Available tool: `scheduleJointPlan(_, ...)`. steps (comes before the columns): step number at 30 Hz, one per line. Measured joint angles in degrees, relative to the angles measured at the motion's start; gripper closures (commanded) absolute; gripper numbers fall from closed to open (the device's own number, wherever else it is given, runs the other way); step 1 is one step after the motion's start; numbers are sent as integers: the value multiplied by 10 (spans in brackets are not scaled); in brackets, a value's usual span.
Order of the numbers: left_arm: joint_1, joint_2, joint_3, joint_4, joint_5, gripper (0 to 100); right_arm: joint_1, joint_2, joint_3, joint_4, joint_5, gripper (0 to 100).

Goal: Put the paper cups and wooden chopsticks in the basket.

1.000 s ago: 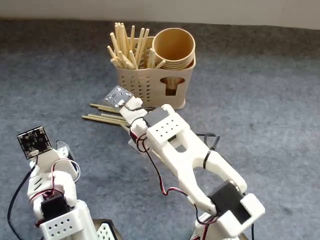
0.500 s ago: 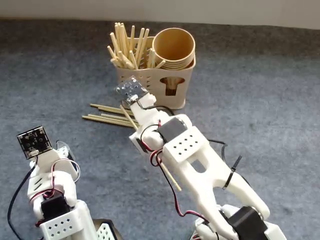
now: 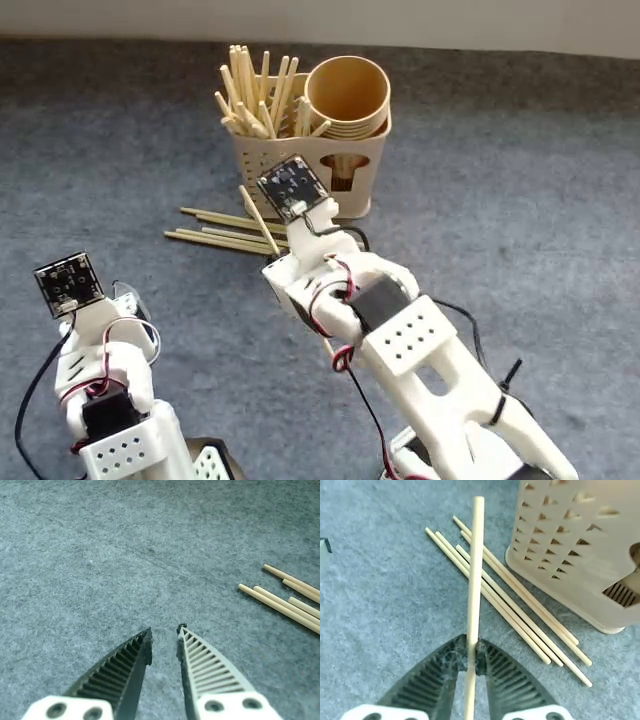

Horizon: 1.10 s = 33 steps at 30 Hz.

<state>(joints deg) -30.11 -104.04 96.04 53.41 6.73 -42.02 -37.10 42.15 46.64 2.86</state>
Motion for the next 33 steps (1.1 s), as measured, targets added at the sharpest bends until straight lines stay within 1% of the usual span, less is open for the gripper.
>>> scheduleJointPlan(4, 0, 0, 0, 0, 0, 899, 0, -52, 52, -66, -17, 993)
scheduleJointPlan(8, 0, 0, 0, 0, 0, 899, 0, -98, 88, -107, -18, 993)
scheduleJointPlan(19, 0, 0, 0, 0, 0, 899, -1, -205, 141, -205, -18, 993)
scheduleJointPlan(27, 0, 0, 0, 0, 0, 899, -1, -276, 177, -326, -18, 993)
scheduleJointPlan(33, 0, 0, 0, 0, 0, 899, 1, -286, 177, -404, -18, 993)
